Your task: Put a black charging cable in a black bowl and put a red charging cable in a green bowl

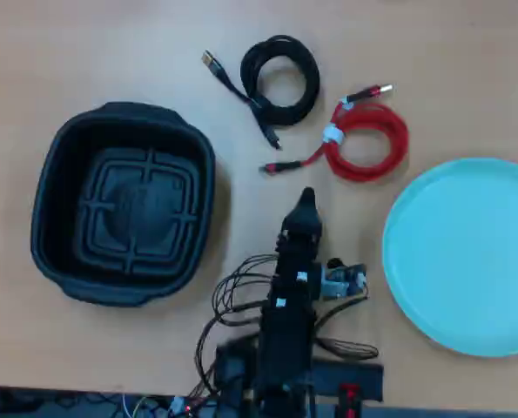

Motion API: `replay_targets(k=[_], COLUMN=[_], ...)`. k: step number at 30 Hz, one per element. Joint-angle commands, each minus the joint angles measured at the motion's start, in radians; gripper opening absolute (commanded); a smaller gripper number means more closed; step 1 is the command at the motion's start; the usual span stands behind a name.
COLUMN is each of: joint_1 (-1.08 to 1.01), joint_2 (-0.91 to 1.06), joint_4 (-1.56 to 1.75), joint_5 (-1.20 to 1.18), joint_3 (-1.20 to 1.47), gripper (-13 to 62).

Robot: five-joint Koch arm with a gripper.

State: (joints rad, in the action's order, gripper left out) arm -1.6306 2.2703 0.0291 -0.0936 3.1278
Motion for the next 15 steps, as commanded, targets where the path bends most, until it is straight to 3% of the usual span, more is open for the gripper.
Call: replay_targets(k=[1,12,15], joint_1=[0.091,0.101,0.106], joint_2=[0.095,0.089,-0.032], joint_4=[-1.002,-1.002,-1.003], joint_5=[0.101,0.112,0.15], joint_3=[-0.785,-0.819,-0.899], gripper=[46.1,46.1,46.2])
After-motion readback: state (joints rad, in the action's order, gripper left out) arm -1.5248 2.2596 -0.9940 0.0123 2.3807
